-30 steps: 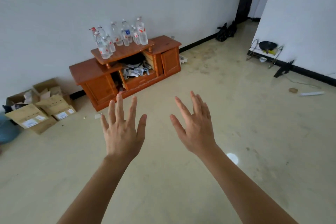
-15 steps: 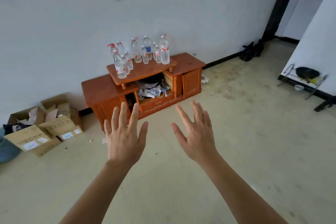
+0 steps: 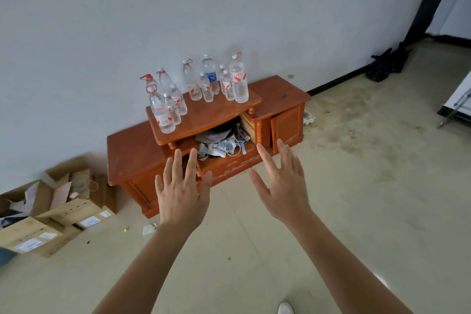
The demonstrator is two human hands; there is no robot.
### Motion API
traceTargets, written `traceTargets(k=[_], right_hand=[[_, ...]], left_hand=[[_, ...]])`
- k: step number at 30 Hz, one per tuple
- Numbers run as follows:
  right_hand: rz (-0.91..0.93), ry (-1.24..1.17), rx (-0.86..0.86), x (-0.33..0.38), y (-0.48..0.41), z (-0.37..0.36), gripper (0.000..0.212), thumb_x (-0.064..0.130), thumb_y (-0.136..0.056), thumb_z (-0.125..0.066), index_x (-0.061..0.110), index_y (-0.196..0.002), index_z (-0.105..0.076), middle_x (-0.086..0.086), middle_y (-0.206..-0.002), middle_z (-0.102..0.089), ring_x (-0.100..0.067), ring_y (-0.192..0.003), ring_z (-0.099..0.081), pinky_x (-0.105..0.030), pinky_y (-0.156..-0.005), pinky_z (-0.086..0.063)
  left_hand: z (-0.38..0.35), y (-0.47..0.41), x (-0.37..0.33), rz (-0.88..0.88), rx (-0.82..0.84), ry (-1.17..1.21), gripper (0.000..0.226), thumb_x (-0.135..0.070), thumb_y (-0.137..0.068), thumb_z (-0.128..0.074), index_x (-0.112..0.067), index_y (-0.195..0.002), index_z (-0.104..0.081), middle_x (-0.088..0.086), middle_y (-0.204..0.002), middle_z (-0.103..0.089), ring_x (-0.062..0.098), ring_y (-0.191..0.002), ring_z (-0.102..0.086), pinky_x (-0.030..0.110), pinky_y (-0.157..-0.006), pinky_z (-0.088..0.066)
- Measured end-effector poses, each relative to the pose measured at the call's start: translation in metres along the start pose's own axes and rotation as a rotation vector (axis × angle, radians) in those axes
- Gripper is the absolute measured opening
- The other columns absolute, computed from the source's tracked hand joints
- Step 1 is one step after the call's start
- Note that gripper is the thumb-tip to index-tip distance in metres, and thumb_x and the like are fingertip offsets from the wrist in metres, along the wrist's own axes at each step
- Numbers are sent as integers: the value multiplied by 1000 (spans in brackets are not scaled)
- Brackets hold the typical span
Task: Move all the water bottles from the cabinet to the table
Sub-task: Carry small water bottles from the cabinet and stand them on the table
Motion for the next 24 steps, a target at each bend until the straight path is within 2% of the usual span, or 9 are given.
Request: traceTargets(k=[7,10,15,19,24], right_hand=[[63,-63,50,-23,-159,-54,61,56,-105,-37,29,-159,-30,-20,-163,-28,-37,-150,-28,-51,-118,-30],[109,-78,121,-25,-218,-103,62,55,-104,-41,29,-159,-28,-18,-162,-30,-36,-149,-30,-54,-116,-36],[138,-74,193,-36,-304,-189,65,55,-102,-45,30,-159,-26,-15,-164,-27,-35,-148,-32,-53,-114,-37],[81,-31,251,-37,-391,-250,68,65,-101,-35,38,-160,-17,-16,-165,-23,-36,-151,-25,-54,-118,-32],[31,2,310,-41,-475,-295,70,56,-101,-48,40,-160,-14,-13,-167,-18,-33,-153,-22,-48,-120,-28]], left_hand=[[-26,-141,8,110,-41,12,69,-64,-98,-23,-32,-160,-17,6,-168,-14,30,-154,-13,58,-122,-18],[-53,-195,29,160,-29,9,69,-65,-99,-21,-32,-160,-17,7,-168,-15,31,-154,-14,59,-121,-19],[-105,-288,77,198,3,15,71,-64,-97,-24,-32,-160,-16,7,-168,-12,31,-154,-14,60,-121,-19],[-136,-392,115,194,27,48,70,-63,-98,-22,-31,-160,-16,7,-168,-12,32,-153,-15,60,-120,-21],[-163,-494,143,182,99,25,71,-63,-98,-18,-31,-161,-10,5,-169,-4,29,-155,-8,58,-122,-17]])
Point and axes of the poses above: each hand's wrist, its own y-axis away from the middle knuckle, its own z-axis out of the back of the hand, x = y × z, the point moved 4 cm from there along -y, towards the middle knuckle
